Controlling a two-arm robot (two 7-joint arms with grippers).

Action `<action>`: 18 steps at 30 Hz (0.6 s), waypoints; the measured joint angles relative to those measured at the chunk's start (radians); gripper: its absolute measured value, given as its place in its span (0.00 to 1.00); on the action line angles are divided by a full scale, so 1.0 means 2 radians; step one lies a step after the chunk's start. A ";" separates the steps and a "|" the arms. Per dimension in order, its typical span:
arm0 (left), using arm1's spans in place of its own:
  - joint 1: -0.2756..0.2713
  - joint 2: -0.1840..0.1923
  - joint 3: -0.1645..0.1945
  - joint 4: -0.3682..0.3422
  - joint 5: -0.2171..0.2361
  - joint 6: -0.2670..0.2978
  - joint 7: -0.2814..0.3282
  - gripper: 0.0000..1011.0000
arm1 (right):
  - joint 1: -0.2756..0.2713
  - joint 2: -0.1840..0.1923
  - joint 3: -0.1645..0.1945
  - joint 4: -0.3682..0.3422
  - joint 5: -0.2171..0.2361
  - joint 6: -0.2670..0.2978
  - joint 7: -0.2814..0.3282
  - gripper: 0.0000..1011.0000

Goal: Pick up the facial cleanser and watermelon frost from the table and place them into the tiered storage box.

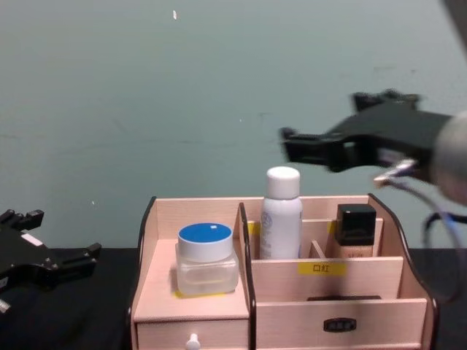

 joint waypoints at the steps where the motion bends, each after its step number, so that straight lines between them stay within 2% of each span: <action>1: 0.000 0.000 0.000 0.000 0.000 0.000 0.000 0.99 | -0.005 0.001 0.012 -0.002 0.000 -0.007 -0.006 0.99; 3: 0.000 0.000 0.000 0.000 0.000 0.000 0.000 0.99 | -0.010 0.002 0.023 -0.002 -0.002 -0.013 -0.012 0.99; 9: 0.000 0.000 0.000 0.000 0.000 0.000 0.000 0.99 | -0.023 0.006 0.072 0.010 -0.004 -0.031 -0.030 0.99; 18: 0.000 0.000 0.000 0.000 0.000 0.000 0.000 0.99 | -0.036 0.005 0.110 0.033 0.000 -0.047 -0.035 0.99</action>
